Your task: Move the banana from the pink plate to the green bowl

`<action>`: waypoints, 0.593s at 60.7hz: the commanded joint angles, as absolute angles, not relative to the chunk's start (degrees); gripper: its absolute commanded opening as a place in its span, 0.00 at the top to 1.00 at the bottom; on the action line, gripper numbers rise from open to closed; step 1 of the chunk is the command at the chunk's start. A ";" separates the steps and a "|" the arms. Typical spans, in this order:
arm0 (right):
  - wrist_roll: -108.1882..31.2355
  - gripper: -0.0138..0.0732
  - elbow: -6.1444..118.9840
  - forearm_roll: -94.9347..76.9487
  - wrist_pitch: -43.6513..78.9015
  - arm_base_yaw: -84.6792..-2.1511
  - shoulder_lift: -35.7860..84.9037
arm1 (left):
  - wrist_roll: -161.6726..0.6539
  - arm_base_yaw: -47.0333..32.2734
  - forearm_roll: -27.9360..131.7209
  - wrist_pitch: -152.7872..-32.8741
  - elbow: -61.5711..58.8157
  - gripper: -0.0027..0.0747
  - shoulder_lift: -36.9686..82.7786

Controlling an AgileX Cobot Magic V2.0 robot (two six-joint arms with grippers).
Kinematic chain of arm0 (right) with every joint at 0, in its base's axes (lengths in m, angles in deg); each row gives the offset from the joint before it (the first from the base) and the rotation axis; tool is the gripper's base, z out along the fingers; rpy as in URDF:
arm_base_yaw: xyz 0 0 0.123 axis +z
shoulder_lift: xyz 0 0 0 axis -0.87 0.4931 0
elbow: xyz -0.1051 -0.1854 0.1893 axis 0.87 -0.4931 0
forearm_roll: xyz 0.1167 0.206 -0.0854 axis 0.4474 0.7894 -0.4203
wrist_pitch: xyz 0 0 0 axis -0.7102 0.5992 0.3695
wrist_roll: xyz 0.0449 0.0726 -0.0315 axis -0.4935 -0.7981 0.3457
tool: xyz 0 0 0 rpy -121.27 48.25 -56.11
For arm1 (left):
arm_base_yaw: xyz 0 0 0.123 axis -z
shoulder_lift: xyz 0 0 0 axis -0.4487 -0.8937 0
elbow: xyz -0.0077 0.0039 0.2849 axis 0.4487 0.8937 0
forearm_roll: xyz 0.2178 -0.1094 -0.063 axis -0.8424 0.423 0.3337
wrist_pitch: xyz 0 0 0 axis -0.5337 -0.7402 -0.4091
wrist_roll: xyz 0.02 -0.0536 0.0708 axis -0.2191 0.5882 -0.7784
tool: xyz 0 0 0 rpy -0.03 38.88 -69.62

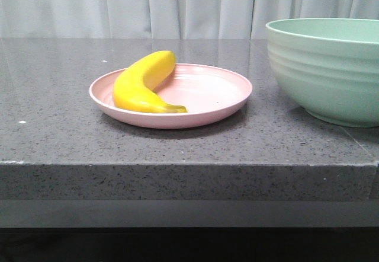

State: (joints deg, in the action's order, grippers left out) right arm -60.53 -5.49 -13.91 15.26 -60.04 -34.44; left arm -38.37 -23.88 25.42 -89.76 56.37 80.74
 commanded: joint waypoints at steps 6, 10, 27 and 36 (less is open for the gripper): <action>-60.53 0.91 -5.54 -14.13 6.00 -60.30 -35.76 | -38.22 -24.02 25.26 -82.46 56.64 0.99 81.86; -60.53 0.91 -5.47 -14.13 4.68 -60.30 -35.76 | -38.22 -24.02 25.72 -81.00 56.53 0.99 81.86; -59.89 0.91 1.40 -14.19 5.83 -60.30 -35.64 | -38.22 -24.02 27.33 -80.46 49.52 0.99 81.10; -58.97 0.91 9.60 -16.27 9.63 -60.30 -33.48 | -38.22 -24.02 27.33 -83.25 42.39 0.99 78.03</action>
